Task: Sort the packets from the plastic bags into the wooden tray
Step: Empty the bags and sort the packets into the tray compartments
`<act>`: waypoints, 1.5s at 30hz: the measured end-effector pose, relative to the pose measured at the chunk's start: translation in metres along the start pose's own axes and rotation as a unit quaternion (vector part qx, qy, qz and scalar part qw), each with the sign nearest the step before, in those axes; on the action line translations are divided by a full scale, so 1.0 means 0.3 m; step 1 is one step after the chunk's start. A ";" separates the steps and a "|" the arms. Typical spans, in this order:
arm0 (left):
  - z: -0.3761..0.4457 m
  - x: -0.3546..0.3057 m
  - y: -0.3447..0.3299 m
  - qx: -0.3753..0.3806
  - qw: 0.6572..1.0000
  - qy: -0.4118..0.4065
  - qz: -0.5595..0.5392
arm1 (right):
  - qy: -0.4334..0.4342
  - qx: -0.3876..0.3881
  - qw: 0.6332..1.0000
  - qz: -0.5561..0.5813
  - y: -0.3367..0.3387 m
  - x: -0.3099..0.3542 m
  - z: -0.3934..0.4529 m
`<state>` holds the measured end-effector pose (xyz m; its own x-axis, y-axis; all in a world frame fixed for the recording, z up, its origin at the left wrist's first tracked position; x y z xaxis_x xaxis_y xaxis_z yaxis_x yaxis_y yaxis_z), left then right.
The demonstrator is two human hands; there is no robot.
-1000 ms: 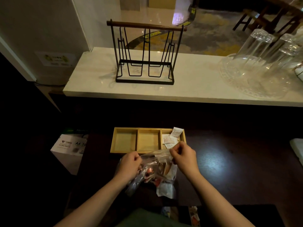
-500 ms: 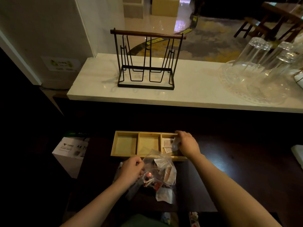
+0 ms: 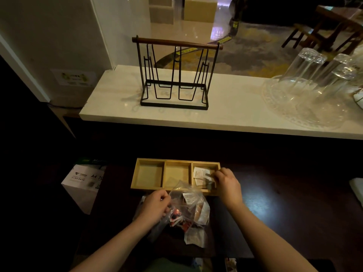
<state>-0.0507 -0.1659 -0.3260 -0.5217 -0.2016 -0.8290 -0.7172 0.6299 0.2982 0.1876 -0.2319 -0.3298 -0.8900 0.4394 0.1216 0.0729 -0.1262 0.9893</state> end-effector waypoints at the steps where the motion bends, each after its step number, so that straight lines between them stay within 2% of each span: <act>1: 0.001 0.001 -0.001 0.000 1.000 0.001 0.002 | -0.004 -0.001 1.000 0.009 0.004 0.007 0.010; 7: 0.000 -0.014 -0.006 -0.002 1.000 0.003 0.001 | 0.008 0.106 0.994 0.004 -0.098 0.055 -0.016; 9: -0.005 -0.024 -0.008 0.000 1.000 -0.001 0.003 | -0.029 0.072 0.995 0.068 -0.062 0.073 -0.034; 11: -0.003 -0.028 -0.010 0.003 1.000 0.002 0.006 | -0.055 0.039 0.980 0.185 0.007 0.135 -0.049; 13: 0.002 -0.030 -0.009 0.002 1.000 0.005 0.013 | -0.023 0.038 0.965 0.258 0.083 0.245 -0.059; 17: 0.005 -0.050 -0.003 -0.004 0.999 -0.014 0.033 | 0.061 0.076 0.978 0.185 0.120 0.348 -0.071; 22: -0.001 -0.084 0.002 -0.033 0.993 -0.054 0.104 | 0.009 0.075 0.988 0.136 0.155 0.186 -0.012; 26: -0.015 -0.153 -0.037 -0.042 0.982 -0.100 0.151 | 0.017 0.076 0.994 0.070 0.247 0.111 0.009; 28: -0.006 -0.172 -0.054 -0.031 0.985 -0.108 0.133 | 0.023 0.106 0.992 0.068 0.284 0.096 0.021; 30: 0.004 -0.186 -0.066 -0.011 0.987 -0.105 0.121 | 0.052 0.101 0.989 0.100 0.350 0.124 0.028; 33: 0.007 -0.218 -0.086 0.006 0.987 -0.122 0.107 | 0.163 0.127 0.970 0.131 0.398 0.269 -0.018; 35: 0.004 -0.236 -0.090 -0.002 0.988 -0.122 0.091 | 0.211 0.148 0.965 0.045 0.341 0.353 -0.077; 36: 0.005 -0.242 -0.086 -0.008 0.989 -0.123 0.083 | 0.215 0.137 0.967 -0.012 0.307 0.374 -0.095; 38: 0.002 -0.247 -0.081 -0.012 0.989 -0.129 0.071 | 0.192 0.104 0.975 -0.032 0.265 0.385 -0.106; 40: -0.007 -0.244 -0.079 0.006 0.992 -0.120 0.036 | 0.173 0.079 0.982 0.007 0.264 0.381 -0.093; 43: -0.027 -0.255 -0.067 0.033 0.989 -0.101 -0.098 | 0.160 0.030 0.985 0.050 0.336 0.358 -0.052; 45: -0.011 -0.229 -0.034 0.013 0.984 -0.075 -0.158 | 0.154 0.027 0.982 0.103 0.409 0.342 -0.016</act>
<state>-0.0091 -0.1609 -0.2705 -0.1986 -0.2792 -0.9395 -0.8195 0.5731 0.0030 0.1029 -0.2066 -0.1964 -0.9472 0.1181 0.2982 0.2825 -0.1327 0.9500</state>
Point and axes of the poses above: each hand's wrist, its own z-axis towards the middle knuckle, its own y-axis out of the back of the hand, x = y × z, the point moved 9 cm from there along z, towards the middle knuckle, and after that the axes turned 9 degrees about -z, right-handed, at the moved point
